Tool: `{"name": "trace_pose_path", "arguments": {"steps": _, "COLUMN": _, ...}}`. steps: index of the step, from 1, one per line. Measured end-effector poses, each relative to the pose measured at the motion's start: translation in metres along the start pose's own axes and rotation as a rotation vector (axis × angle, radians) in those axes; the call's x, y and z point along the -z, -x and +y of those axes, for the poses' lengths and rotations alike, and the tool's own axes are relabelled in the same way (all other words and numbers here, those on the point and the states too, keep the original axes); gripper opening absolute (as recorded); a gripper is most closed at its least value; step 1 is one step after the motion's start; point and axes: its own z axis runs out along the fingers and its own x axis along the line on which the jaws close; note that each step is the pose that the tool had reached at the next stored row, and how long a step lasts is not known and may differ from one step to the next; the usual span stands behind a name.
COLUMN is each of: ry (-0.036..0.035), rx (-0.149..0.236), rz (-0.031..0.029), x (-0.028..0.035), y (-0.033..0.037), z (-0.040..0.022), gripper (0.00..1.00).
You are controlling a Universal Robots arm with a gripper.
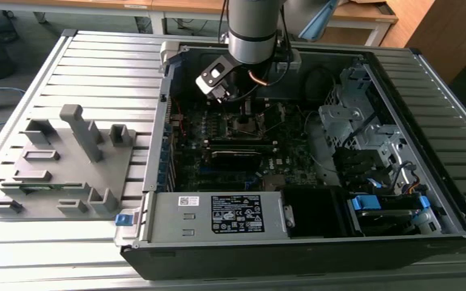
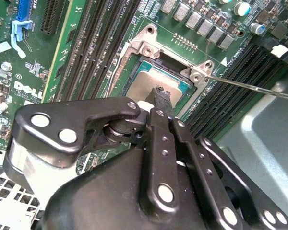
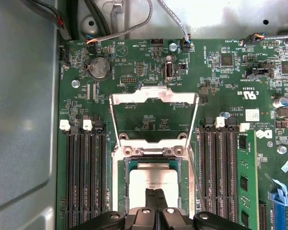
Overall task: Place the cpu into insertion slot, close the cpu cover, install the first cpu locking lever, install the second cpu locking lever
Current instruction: 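Place the cpu into insertion slot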
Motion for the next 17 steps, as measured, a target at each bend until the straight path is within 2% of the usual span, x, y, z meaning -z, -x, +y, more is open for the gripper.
{"name": "trace_pose_path", "arguments": {"steps": 17, "ry": 0.0, "rx": 0.0, "rz": -0.0001, "x": -0.0018, "y": 0.0, "z": 0.0021, "gripper": 0.11}}
